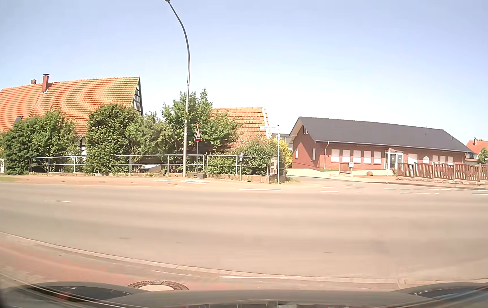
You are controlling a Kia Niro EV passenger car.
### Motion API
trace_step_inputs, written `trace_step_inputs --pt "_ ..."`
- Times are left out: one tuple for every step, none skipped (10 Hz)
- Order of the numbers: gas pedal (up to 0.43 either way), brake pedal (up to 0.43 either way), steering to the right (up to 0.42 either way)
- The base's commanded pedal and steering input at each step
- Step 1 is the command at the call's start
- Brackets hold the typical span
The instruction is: Follow the waypoints while adhering to traffic rules and regulations
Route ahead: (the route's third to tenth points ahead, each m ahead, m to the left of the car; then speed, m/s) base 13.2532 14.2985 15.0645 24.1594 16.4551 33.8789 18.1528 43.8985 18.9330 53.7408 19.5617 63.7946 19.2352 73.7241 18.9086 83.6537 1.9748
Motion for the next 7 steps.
trace_step_inputs --pt "0.000 0.189 0.182" --pt "0.000 0.183 0.167" --pt "0.000 0.171 0.148" --pt "0.000 0.171 0.133" --pt "0.000 0.177 0.115" --pt "0.000 0.171 0.089" --pt "0.000 0.140 0.049"
